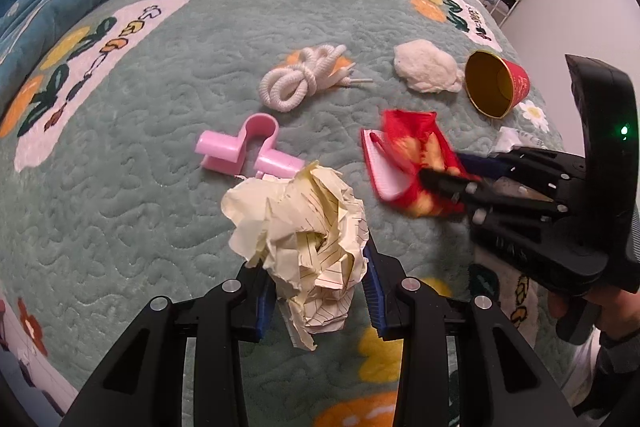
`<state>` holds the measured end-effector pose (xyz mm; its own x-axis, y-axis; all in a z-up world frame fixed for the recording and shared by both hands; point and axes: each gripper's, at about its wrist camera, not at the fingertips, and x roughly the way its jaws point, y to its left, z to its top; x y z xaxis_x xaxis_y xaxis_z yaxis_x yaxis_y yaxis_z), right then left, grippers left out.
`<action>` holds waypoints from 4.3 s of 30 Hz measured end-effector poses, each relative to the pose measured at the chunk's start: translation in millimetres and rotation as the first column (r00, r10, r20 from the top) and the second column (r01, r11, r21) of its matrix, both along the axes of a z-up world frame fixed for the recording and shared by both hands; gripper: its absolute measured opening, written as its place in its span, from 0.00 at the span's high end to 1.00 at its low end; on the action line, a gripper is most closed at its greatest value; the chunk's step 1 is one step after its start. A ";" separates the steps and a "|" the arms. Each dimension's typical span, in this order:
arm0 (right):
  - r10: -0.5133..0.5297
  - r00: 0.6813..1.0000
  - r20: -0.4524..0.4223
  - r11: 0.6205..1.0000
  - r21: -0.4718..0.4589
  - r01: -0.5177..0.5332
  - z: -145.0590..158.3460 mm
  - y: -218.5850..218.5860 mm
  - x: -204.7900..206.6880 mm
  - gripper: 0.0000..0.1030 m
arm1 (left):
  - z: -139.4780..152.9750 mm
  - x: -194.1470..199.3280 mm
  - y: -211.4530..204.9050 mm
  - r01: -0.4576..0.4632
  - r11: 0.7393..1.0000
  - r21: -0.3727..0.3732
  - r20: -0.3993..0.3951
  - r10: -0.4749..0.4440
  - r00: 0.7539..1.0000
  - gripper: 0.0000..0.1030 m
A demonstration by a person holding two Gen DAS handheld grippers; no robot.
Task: Collect trash
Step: 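Grasp the crumpled cream paper with the left gripper while the right grasps the red bag, then carry the paper and red bag in both grippers over the orange bin, then open both grippers to drop the paper and red bag into the bin, then move both grippers back over the bed toward the plastic bag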
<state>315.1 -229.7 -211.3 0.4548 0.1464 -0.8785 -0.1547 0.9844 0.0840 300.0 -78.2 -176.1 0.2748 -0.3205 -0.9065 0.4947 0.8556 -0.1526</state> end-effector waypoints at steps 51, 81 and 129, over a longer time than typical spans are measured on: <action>-0.567 0.753 0.335 0.824 0.227 0.519 160.0 -248.9 -412.1 0.94 | 104.3 -264.2 -274.0 0.635 0.771 -0.041 0.229 -0.612 0.757 0.62; -0.833 0.552 0.040 0.551 0.149 0.821 -24.7 -446.7 -458.1 0.94 | -55.9 -275.4 -493.0 0.742 0.669 -0.051 -0.048 -0.743 0.667 0.55; -0.820 0.562 0.107 0.572 0.165 0.803 24.9 -415.1 -424.9 0.55 | 17.9 -251.7 -441.3 0.672 0.740 -0.031 0.115 -0.665 0.738 0.24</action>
<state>-109.7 -644.8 -186.4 0.5463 -0.2834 -0.7882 0.6873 0.6895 0.2284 48.3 -519.5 -158.2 0.0456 -0.5104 -0.8588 0.9497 0.2886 -0.1211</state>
